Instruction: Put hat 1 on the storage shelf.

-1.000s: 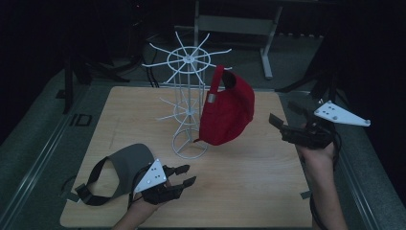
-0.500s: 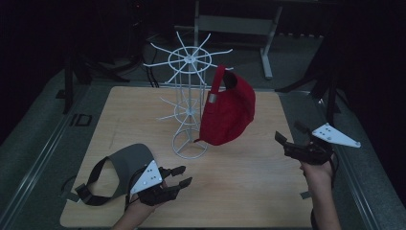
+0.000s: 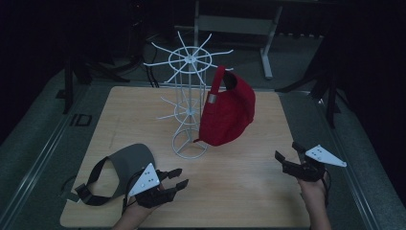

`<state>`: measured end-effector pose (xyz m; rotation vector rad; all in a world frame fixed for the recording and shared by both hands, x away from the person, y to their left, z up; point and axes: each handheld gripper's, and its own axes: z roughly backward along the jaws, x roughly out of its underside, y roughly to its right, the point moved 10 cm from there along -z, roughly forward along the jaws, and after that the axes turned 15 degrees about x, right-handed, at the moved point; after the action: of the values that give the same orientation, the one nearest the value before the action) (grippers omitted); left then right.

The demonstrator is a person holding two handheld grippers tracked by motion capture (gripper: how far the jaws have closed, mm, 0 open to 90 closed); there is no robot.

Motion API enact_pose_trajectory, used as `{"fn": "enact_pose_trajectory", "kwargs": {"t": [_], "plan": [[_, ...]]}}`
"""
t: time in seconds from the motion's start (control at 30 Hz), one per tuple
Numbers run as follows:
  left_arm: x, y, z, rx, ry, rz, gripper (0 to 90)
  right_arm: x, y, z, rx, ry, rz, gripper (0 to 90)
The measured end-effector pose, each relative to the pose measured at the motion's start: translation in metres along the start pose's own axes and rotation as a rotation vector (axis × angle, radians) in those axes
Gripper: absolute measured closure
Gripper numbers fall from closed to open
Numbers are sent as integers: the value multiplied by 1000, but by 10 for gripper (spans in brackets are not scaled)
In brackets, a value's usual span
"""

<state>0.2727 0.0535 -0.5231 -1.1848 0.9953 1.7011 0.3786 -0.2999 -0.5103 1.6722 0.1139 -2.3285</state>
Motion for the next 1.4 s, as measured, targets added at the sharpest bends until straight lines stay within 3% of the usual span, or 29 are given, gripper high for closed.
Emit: {"fn": "enact_pose_trajectory", "kwargs": {"t": [0.13,0.47,0.63,0.9,1.1,1.3,1.33,1.4], "plan": [[5,-1,0,1,-6,9,562,20,9,-1,61,-19,0,194],[15,-1,2,-1,-2,23,562,57,14,-4,108,-41,6,189],[22,-4,5,-9,-9,38,562,66,18,-4,167,-21,4,186],[31,-6,16,-38,-17,22,562,87,19,-4,168,-64,-9,185],[32,-12,34,-89,-21,21,562,86,22,-2,164,-64,-38,185],[34,-18,64,-149,-19,21,562,86,24,-2,159,-61,-56,185],[36,-21,77,-173,-8,32,562,86,24,-1,160,-61,-56,185],[37,-23,82,-188,-12,33,562,86,24,-1,157,-63,-61,185]]}}
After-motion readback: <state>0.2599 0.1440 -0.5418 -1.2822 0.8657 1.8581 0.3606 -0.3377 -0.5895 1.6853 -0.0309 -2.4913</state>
